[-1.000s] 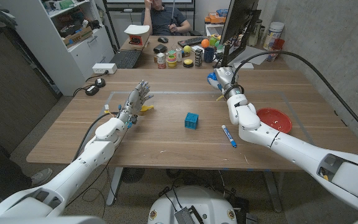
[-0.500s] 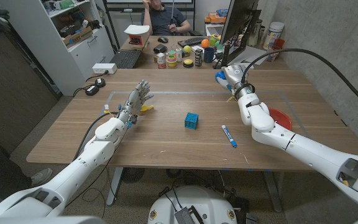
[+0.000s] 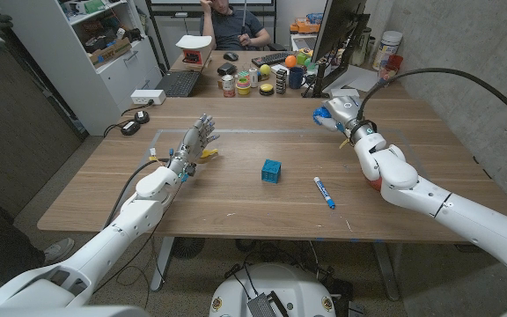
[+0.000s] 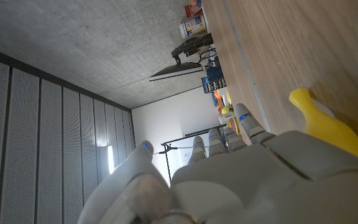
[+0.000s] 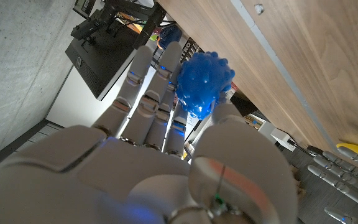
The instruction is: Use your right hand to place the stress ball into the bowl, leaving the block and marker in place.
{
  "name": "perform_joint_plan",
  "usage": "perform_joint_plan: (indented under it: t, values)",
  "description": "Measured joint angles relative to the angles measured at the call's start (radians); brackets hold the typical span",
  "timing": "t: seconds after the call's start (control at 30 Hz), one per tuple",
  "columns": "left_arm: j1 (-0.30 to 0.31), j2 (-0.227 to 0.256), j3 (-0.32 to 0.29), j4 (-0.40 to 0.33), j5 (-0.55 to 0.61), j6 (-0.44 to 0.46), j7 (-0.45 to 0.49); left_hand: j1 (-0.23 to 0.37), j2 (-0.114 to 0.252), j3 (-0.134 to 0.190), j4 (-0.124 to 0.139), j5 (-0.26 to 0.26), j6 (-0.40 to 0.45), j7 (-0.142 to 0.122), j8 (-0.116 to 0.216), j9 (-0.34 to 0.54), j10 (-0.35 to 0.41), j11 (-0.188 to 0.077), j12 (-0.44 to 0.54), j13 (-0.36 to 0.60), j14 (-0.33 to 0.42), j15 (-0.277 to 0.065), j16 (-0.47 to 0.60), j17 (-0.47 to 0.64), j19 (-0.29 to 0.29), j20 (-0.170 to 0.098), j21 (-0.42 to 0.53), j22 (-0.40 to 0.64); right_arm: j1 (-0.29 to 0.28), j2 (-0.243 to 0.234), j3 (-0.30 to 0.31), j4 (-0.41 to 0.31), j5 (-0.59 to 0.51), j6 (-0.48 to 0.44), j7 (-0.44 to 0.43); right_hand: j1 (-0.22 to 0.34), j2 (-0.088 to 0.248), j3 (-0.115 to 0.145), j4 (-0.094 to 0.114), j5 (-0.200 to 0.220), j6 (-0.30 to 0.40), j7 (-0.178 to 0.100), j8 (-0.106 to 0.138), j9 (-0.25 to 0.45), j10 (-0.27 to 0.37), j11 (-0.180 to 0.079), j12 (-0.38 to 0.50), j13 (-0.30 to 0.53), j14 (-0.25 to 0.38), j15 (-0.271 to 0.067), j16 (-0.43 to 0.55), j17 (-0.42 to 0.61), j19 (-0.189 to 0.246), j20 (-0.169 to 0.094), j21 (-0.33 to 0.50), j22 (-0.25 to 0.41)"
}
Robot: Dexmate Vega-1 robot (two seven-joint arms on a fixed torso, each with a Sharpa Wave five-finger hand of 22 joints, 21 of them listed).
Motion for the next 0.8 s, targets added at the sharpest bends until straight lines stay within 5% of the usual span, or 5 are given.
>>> perform_joint_plan:
  t: [0.8]
  values:
    - [0.003,-0.002,0.015,-0.012,0.003,0.000,-0.023,0.000,0.000,0.000,0.000,0.000,0.000,0.000,0.000,0.000,0.000,0.000,0.000,0.000,0.000,0.000,0.000,0.000,0.003,-0.003,-0.004,0.000,-0.155,-0.148,0.136,-0.082,-0.024,-0.005,0.073,0.001,-0.001,0.000,0.000,-0.002,0.000,0.000,0.011,0.005,0.001,-0.001,0.000,-0.003,-0.008,0.001,-0.017,0.001,0.011,-0.004,-0.006,-0.035]
